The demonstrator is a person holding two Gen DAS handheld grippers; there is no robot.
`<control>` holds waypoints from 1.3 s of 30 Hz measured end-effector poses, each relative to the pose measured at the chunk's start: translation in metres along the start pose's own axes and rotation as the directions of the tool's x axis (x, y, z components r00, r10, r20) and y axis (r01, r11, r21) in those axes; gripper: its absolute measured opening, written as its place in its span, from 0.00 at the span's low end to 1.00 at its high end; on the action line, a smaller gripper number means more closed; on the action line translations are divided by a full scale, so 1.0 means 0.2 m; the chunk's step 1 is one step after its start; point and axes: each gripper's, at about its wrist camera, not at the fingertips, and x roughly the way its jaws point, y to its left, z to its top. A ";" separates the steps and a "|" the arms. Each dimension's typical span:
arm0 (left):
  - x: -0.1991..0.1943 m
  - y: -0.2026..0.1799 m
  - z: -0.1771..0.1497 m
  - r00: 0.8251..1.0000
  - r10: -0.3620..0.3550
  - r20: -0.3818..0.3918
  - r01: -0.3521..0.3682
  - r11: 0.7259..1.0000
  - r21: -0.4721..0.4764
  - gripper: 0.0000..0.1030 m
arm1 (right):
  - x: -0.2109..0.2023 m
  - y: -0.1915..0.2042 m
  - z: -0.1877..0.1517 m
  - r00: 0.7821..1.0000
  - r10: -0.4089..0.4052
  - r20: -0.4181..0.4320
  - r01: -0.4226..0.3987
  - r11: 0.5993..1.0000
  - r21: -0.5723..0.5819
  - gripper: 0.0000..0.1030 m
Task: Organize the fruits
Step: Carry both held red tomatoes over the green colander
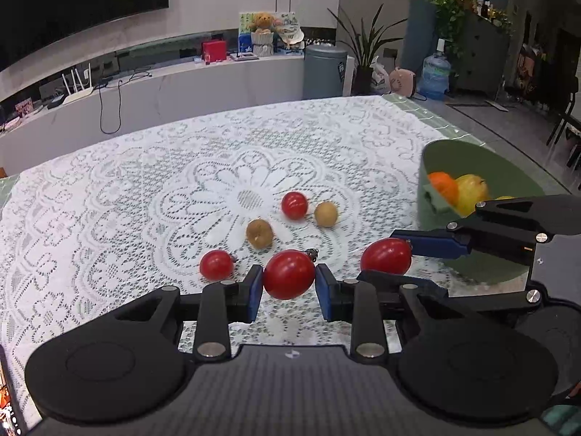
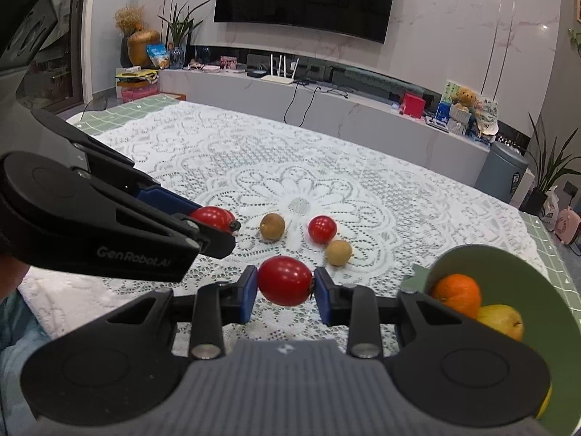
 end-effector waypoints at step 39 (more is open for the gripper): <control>0.17 -0.66 0.28 0.951 -0.290 -0.110 0.310 0.902 0.300 0.34 | -0.45 -0.74 -0.25 0.988 -0.050 -0.145 0.116 0.862 0.493 0.30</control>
